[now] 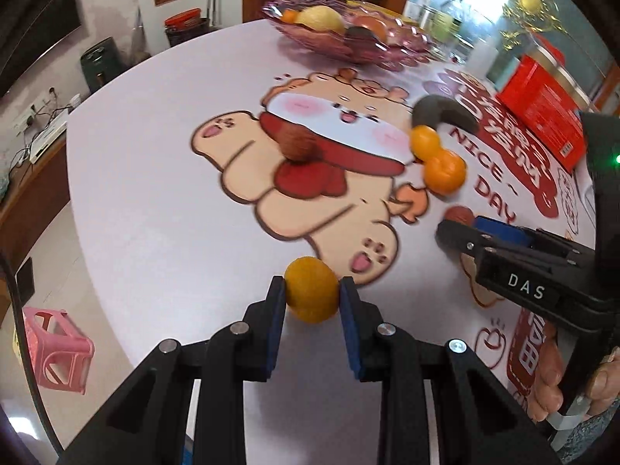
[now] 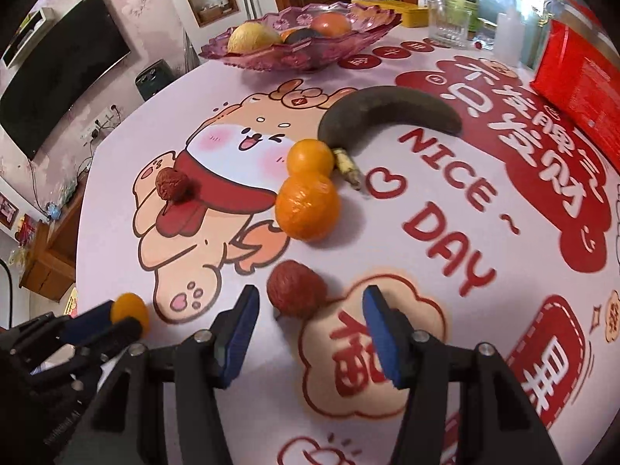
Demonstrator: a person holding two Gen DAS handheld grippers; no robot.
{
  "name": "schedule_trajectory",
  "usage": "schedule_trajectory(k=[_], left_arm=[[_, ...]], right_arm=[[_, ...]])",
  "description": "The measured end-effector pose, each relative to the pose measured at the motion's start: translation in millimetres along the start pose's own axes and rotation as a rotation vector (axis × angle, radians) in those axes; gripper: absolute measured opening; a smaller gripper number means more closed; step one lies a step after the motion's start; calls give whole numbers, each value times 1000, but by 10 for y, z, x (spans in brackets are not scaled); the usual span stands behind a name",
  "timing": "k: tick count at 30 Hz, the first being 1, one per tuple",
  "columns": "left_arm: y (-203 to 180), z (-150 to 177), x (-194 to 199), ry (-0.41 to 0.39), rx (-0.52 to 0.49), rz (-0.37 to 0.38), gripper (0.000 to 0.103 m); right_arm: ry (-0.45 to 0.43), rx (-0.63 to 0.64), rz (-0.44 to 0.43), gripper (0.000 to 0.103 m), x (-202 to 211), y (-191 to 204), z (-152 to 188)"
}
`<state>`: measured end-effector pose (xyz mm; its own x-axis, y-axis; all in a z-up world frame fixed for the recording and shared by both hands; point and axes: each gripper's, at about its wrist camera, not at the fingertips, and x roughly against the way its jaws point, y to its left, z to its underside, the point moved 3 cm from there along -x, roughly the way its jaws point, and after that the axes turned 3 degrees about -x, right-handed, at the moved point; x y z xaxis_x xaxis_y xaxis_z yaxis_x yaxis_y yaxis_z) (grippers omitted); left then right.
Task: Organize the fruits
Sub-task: 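Grasp an orange with the left gripper while the right grasps a lychee, then lift the orange and lychee and carry both over the pink bowl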
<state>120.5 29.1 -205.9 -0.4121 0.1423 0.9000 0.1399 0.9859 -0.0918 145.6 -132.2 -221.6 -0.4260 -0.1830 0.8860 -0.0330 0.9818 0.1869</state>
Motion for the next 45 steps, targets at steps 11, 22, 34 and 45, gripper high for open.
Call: schedule_trajectory(k=[11,22,34,45], left_arm=[[-7,-197,99,-36,-27,22,26],[-243,-740,820,-158,-155,63,26],[-223,-1767,1711,-266,-273,90,26],[-10,-2871,2243,-408,-355,80,26]], right_arm=[[16,11,-11,30,55,100,13],[-87,7,-29,29,696,223,-134],[-374,-25,-5,29,1908,422,-1002],[-596,3,134,29,2753,713,-1983]])
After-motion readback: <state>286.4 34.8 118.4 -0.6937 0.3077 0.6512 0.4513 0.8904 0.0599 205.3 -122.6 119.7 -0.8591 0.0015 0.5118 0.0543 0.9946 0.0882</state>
